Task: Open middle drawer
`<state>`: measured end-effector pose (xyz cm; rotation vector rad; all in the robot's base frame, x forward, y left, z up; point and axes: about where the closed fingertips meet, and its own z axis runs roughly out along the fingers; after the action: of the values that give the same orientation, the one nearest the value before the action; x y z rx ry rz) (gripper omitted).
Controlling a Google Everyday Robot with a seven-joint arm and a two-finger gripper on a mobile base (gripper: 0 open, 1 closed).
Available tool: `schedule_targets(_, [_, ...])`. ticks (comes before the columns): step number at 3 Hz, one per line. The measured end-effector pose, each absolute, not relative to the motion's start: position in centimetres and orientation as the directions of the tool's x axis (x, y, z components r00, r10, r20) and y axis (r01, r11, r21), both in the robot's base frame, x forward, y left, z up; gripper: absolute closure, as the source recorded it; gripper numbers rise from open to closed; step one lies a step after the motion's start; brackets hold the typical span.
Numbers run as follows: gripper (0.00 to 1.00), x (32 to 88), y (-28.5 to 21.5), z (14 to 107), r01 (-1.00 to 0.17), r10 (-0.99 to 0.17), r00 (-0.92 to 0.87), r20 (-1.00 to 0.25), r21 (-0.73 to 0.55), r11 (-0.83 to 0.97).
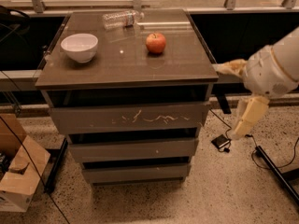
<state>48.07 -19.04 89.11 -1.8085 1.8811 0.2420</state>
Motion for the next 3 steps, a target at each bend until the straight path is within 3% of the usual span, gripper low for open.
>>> schedule_targets(1, [0.0,49.1,-19.5,84.0,-0.982,-0.825,0.024,-0.564,-0.17,0.087])
schedule_targets(3, [0.0,49.2,-18.8,83.0,-0.985,-0.838,-0.012,-0.546,-0.138,0.104])
